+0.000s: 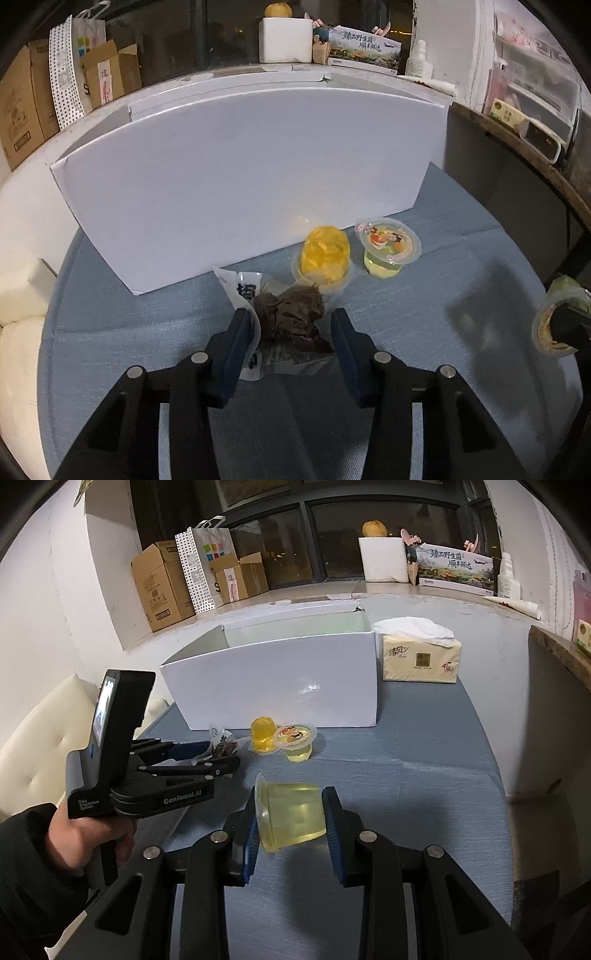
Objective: Organize snacks
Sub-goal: 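Carry the brown packet and green cup into the box and open both grippers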
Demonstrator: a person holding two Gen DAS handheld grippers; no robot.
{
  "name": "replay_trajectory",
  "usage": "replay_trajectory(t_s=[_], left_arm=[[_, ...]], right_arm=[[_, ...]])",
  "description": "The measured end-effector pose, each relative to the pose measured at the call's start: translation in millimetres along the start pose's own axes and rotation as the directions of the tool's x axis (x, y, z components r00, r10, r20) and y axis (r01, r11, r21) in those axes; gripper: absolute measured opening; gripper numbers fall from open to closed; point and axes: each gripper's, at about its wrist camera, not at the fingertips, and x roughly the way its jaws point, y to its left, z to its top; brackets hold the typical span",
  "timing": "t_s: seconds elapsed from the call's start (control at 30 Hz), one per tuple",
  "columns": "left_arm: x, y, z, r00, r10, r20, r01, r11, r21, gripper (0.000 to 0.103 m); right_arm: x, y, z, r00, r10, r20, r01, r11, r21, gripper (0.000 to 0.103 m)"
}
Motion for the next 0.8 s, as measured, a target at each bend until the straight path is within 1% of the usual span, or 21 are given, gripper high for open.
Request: replay_trajectory(t_s=[0.1, 0.2, 0.4, 0.5, 0.57, 0.67, 0.8], left_arm=[[-2, 2, -1, 1.000, -0.021, 0.002, 0.021, 1.000, 0.002, 0.045], [-11, 5, -5, 0.999, -0.029, 0.031, 0.030, 0.999, -0.016, 0.043], [-39, 11, -8, 0.996, -0.041, 0.082, 0.043, 0.999, -0.019, 0.043], [-59, 12, -7, 0.991, -0.046, 0.124, 0.049, 0.999, -0.021, 0.043], [-77, 12, -3, 0.986, -0.047, 0.160, 0.050, 0.999, -0.014, 0.043], [-106, 18, 10, 0.974, -0.047, 0.223, 0.049, 0.999, -0.008, 0.043], [-129, 27, 39, 0.958, -0.044, 0.285, 0.048, 0.999, -0.007, 0.043]], right_arm=[[-1, -1, 0, 1.000, 0.002, 0.003, -0.002, 1.000, 0.006, 0.034], [-1, 0, 1, 1.000, 0.005, 0.003, -0.005, 1.000, 0.007, 0.034], [-2, 4, 4, 1.000, 0.012, 0.011, -0.012, 1.000, -0.001, 0.034], [-5, 6, 9, 1.000, 0.020, 0.023, -0.020, 1.000, 0.001, 0.034], [-7, 8, 15, 0.999, 0.021, 0.037, -0.021, 1.000, -0.005, 0.034], [-10, 9, 32, 0.997, 0.028, 0.066, -0.027, 1.000, -0.011, 0.034], [-13, 10, 66, 0.993, 0.035, 0.113, -0.033, 0.999, -0.026, 0.034]])
